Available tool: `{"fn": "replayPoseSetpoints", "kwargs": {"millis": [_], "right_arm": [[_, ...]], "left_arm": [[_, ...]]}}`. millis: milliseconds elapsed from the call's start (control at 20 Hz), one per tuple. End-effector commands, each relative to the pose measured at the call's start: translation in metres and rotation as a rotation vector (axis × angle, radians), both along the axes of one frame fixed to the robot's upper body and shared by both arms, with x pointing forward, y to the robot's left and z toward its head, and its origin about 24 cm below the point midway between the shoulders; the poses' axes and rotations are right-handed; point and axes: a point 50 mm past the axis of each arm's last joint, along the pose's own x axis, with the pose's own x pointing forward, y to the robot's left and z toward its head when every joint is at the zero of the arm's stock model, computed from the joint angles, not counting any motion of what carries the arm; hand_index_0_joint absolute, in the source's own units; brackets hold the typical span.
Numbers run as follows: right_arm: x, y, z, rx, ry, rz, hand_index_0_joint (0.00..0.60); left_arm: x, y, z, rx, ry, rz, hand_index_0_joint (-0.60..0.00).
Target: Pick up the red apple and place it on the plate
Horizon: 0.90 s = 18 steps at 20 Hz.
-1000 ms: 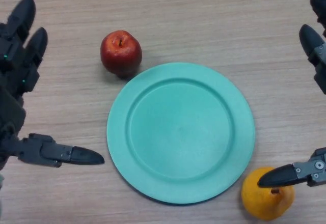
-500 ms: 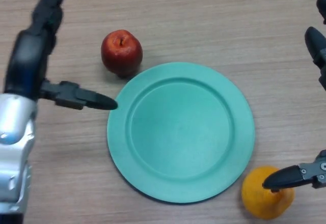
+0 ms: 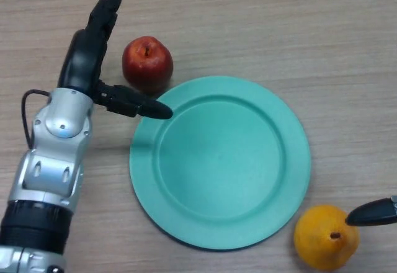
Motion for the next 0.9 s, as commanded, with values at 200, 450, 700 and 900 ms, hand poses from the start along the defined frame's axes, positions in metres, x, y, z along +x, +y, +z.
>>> {"fn": "replayPoseSetpoints", "kwargs": {"millis": [200, 450, 700, 900], "right_arm": [[-0.019, -0.007, 0.027, -0.026, -0.236, 0.022, 0.000], [-0.021, -0.011, 0.027, -0.020, -0.243, 0.000, 0.000], [-0.021, -0.011, 0.026, -0.020, -0.244, -0.008, 0.402], [-0.020, -0.014, 0.031, 0.009, -0.252, -0.042, 0.000]], "left_arm": [[0.018, -0.002, 0.039, 0.065, -0.233, 0.090, 0.000], [0.022, -0.018, 0.027, 0.225, -0.201, 0.028, -0.597], [0.019, -0.019, 0.039, 0.232, -0.249, 0.034, -0.600], [-0.018, -0.029, 0.078, 0.242, -0.413, -0.042, -0.600]]}}
